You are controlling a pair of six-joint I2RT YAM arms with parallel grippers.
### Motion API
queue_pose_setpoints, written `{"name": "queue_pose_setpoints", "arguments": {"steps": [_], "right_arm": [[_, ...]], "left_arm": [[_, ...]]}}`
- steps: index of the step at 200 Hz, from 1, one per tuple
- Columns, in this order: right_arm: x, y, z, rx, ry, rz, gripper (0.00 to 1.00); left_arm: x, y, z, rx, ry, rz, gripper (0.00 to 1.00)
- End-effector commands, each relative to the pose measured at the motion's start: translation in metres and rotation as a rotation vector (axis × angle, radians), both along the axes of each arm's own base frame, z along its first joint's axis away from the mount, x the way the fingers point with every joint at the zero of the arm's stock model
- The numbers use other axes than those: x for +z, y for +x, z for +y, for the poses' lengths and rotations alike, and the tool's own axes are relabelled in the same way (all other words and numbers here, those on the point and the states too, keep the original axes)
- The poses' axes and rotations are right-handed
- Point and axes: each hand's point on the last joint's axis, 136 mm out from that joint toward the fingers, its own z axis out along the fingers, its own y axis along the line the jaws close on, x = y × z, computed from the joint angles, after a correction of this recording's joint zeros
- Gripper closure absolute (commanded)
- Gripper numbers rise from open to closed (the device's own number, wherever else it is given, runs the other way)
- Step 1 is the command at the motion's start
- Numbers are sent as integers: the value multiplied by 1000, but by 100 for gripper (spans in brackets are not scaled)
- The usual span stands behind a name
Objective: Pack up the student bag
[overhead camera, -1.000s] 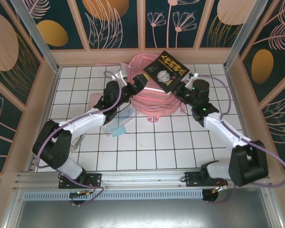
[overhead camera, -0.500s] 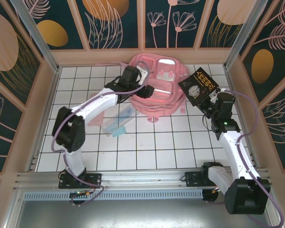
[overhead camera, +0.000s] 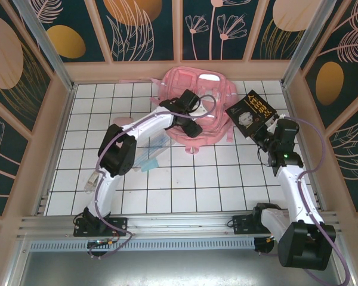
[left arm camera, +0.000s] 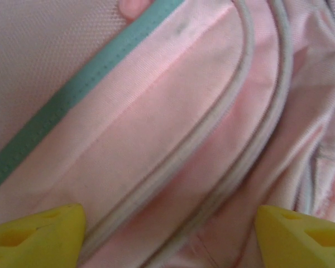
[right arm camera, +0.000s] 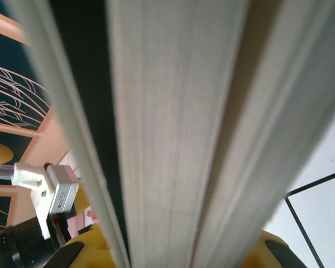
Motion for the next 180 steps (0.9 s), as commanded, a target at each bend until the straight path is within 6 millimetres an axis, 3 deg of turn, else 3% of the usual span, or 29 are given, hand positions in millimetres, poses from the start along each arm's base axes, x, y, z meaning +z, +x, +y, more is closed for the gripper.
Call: {"name": "queue_pose_setpoints", "arguments": {"steps": [1, 47, 95, 113, 119, 130, 136, 160, 174, 180], "right_arm": [[28, 9, 3, 33, 5, -131, 100], [23, 11, 7, 49, 37, -118, 100], [30, 10, 4, 41, 25, -127, 100], [35, 9, 2, 37, 18, -135, 100], [38, 9, 1, 35, 14, -140, 100], [44, 9, 0, 31, 9, -152, 100], [47, 8, -1, 29, 3, -157, 100], [60, 9, -9, 10, -28, -176, 100], [68, 9, -14, -5, -49, -188, 100], [72, 9, -17, -14, -60, -192, 100]], "left_arm": [[-16, 15, 12, 4, 108, -36, 21], [-24, 31, 4, -8, 116, -80, 21], [-97, 4, 11, -60, 186, 92, 21], [-112, -4, 11, -60, 187, 144, 26], [-114, -6, 11, -60, 183, 155, 34], [-114, -6, 9, -58, 171, 161, 59], [-112, -6, 8, -59, 161, 162, 68], [-89, -4, -6, -59, 78, 165, 87], [-62, 0, -19, -45, -13, 155, 100], [-48, 4, -25, -33, -58, 147, 100]]}}
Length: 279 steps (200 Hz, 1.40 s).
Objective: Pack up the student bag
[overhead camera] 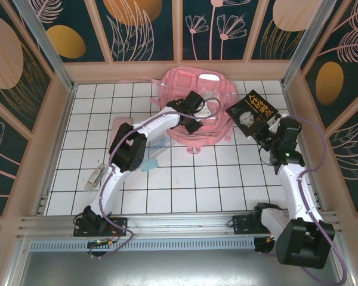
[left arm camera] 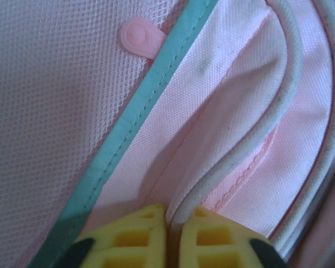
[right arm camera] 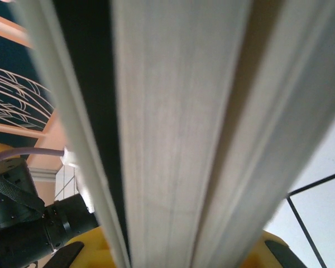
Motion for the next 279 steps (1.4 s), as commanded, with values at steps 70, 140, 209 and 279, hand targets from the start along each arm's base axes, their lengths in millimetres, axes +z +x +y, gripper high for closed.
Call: {"name": "queue_pose_setpoints", "arguments": {"steps": [70, 140, 209, 279], "right_arm": [[83, -4, -52, -165, -176, -177, 100], [64, -5, -22, -31, -15, -194, 100], [24, 15, 68, 191, 167, -176, 100], [9, 83, 118, 400, 197, -304, 100]], "left_arm": [[152, 12, -50, 227, -638, 289, 100], [260, 24, -64, 205, -1103, 503, 100], [289, 28, -65, 206, -1198, 508, 100], [302, 14, -60, 169, -1204, 523, 100]]}}
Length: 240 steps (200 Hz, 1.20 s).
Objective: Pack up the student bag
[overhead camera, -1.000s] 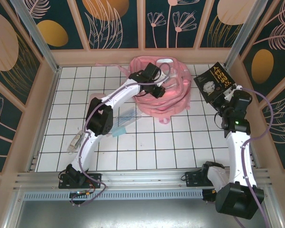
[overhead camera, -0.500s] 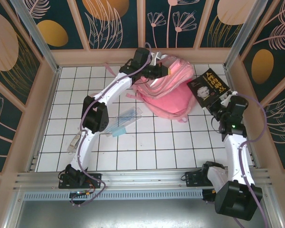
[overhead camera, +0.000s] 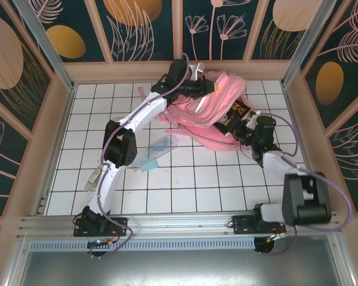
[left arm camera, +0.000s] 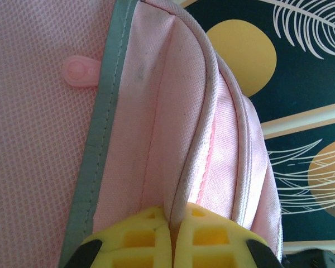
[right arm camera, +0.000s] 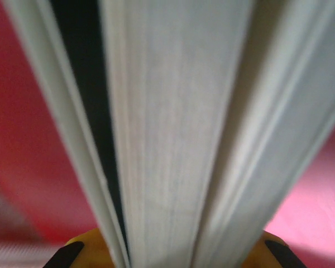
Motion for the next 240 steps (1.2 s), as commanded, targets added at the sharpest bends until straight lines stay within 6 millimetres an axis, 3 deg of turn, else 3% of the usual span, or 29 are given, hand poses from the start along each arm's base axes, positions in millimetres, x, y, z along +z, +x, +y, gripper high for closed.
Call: {"name": "queue_pose_setpoints", "arguments": {"steps": [1, 27, 58, 83, 94, 104, 123, 145, 172, 200, 222, 240], "right_arm": [[63, 34, 25, 114, 25, -308, 100], [42, 64, 38, 132, 44, -295, 100], [15, 90, 67, 193, 100, -232, 100], [-2, 102, 68, 147, 95, -179, 100], [-5, 103, 64, 127, 82, -156, 90], [-4, 102, 59, 113, 67, -138, 73], [-4, 93, 46, 88, 12, -87, 49], [-3, 75, 25, 46, -80, -19, 35], [0, 47, -9, -8, -213, 55, 27], [10, 17, -50, -72, -346, 102, 26], [27, -5, -82, -144, -465, 101, 25], [49, -18, -94, -181, -538, 68, 25]], "left_arm": [[100, -23, 6, -50, -147, -200, 100], [104, -26, 7, -56, -152, -204, 100], [107, -29, 8, -61, -156, -204, 100], [105, -29, 9, -59, -149, -208, 100], [101, -28, 9, -51, -138, -206, 100], [97, -26, 10, -44, -126, -206, 100], [90, -23, 11, -36, -115, -195, 100], [84, -18, 12, -28, -120, -176, 100], [86, -14, 13, -13, -131, -178, 100], [89, -9, 13, 9, -143, -181, 100], [86, -5, 13, 30, -154, -169, 100], [80, -2, 12, 45, -157, -153, 100]]}}
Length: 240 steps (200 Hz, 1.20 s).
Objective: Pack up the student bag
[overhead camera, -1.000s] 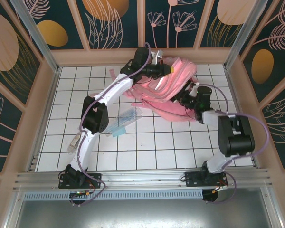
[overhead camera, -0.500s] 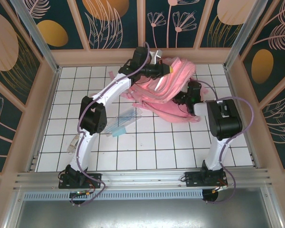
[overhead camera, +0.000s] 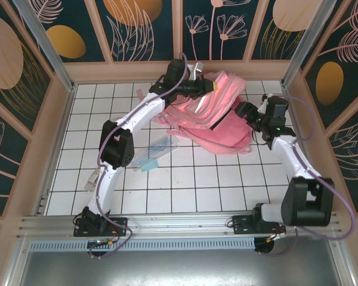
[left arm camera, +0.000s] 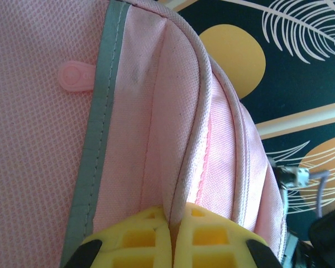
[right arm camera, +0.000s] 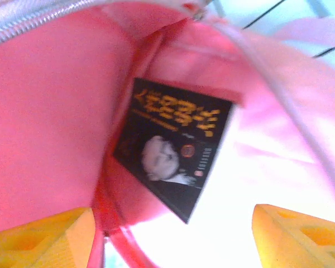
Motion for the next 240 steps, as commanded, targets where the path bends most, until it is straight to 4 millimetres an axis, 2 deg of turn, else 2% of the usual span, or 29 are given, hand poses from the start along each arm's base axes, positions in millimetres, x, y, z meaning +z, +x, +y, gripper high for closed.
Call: {"name": "queue_pose_setpoints", "arguments": {"steps": [1, 11, 22, 27, 35, 54, 62, 67, 77, 88, 101, 118, 142, 165, 187, 220, 240], "right_arm": [[2, -32, -22, -35, -176, 60, 25], [15, -37, -22, -33, -184, 31, 25], [30, -41, -18, -19, -172, -19, 24], [36, -42, -14, -8, -158, -40, 4], [43, -42, -15, -22, -127, -74, 1], [49, -42, -19, -33, -25, -110, 1], [52, -41, -16, -13, 24, -125, 1], [53, -41, -13, -1, 52, -132, 1], [57, -39, -7, 24, 85, -151, 1], [60, -38, -4, 31, 99, -158, 1], [60, -36, 1, 28, 88, -160, 1], [52, -33, 15, 32, 58, -131, 1], [36, -31, 48, 70, 26, -78, 3], [23, -31, 77, 105, 44, -39, 6], [17, -33, 100, 125, 46, -29, 8], [14, -38, 131, 170, 30, -20, 13], [11, -45, 147, 196, 14, -16, 14]], "left_arm": [[70, 1, 7, 28, -128, -160, 100], [63, 2, 6, 31, -124, -144, 100], [56, 2, 5, 30, -117, -121, 73], [53, 0, 6, 28, -114, -109, 62], [49, -3, 7, 28, -107, -95, 51], [45, -14, 19, 52, -91, -98, 45], [38, -17, 26, 75, -73, -102, 42], [41, -22, 31, 89, -68, -113, 40], [36, -29, 43, 120, -45, -116, 38], [25, -36, 58, 163, -23, -101, 35], [14, -43, 76, 219, -17, -82, 33], [-13, -50, 101, 294, 0, -36, 33], [-57, -54, 133, 384, 27, 49, 33], [-98, -52, 155, 450, 28, 136, 33], [-128, -47, 165, 495, 31, 190, 35], [-163, -31, 171, 586, 46, 249, 37], [-177, -23, 169, 612, 8, 293, 40]]}}
